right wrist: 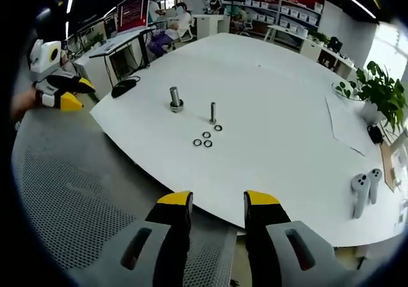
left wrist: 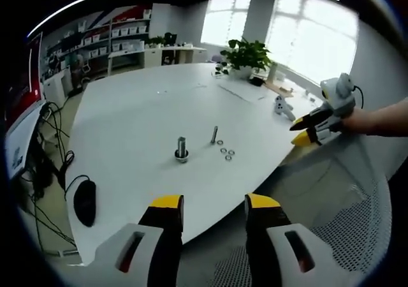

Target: Place the washer onto the threaded stud by aligning its center hole with the stud, sliding it down to the base, and recovering from edge contact or off-axis alignment until the washer reaches the visible bottom stop.

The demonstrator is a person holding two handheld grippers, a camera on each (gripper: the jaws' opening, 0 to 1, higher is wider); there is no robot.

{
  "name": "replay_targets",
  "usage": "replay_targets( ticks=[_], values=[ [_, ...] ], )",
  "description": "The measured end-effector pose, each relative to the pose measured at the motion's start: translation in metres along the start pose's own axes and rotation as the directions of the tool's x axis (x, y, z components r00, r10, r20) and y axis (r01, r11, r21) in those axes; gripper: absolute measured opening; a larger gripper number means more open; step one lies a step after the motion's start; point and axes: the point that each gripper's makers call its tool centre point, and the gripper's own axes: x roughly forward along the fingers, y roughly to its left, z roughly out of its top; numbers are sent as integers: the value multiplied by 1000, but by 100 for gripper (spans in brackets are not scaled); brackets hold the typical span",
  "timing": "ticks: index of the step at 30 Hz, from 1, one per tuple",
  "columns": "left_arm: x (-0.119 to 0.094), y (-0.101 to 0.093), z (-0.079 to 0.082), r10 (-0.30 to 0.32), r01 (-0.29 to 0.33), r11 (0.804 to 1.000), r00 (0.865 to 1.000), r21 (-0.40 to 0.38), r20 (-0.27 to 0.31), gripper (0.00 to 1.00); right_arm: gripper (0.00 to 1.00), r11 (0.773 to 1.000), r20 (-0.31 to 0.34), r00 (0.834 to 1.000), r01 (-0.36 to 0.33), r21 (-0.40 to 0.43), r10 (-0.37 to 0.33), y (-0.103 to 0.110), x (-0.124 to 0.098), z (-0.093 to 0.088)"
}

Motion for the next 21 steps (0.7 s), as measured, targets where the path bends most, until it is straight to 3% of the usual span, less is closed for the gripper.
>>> replay_targets(
  ticks=[21],
  values=[
    [-1,6,4,16,-16,1000,1000,-25,26,36,36,1000,-82,996,-28,-3,27,4,6,-13]
  ],
)
